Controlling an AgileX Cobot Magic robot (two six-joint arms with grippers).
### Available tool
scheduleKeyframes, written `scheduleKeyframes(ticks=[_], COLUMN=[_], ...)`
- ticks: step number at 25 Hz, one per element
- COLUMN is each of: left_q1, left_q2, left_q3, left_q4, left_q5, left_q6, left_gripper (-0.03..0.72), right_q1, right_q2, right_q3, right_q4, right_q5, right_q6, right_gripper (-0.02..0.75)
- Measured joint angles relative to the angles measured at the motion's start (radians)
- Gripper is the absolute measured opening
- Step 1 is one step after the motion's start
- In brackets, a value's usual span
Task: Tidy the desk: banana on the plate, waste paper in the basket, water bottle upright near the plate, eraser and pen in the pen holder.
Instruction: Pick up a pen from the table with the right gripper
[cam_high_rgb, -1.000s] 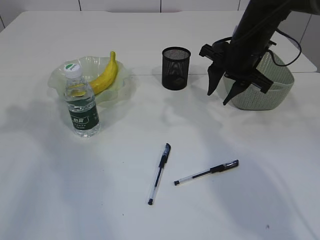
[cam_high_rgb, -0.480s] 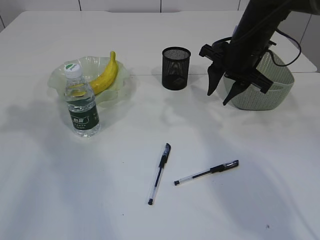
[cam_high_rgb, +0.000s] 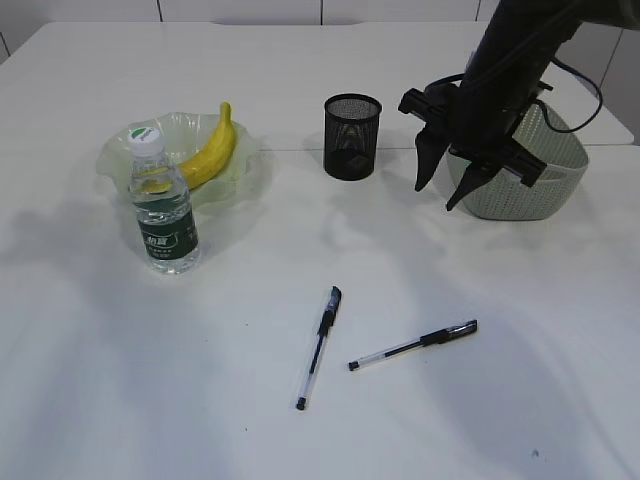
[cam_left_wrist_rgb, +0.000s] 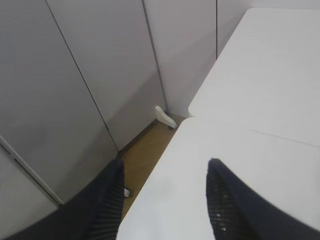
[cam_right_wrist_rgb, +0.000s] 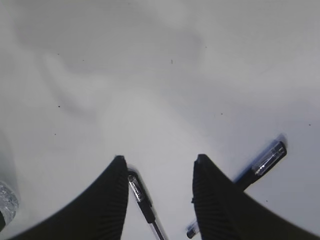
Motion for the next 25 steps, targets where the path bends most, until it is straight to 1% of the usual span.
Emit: scheduleKeyframes(ticks=[12,21,25], left_q1=[0.0,0.0,0.0], left_q2=[0.0,0.0,0.0], left_q3=[0.0,0.0,0.0], left_q4=[0.0,0.0,0.0], left_q5=[0.0,0.0,0.0], left_q6=[0.0,0.0,0.0], left_gripper=[0.37,0.37,0.37], right_q1=[0.0,0.0,0.0], right_q2=[0.0,0.0,0.0], right_q3=[0.0,-0.004,-0.004], right_q4=[0.003,0.069,0.07], right_q5=[0.0,0.0,0.0], right_q6=[0.011,0.364,0.415], right_gripper=[0.323,0.323,0.323])
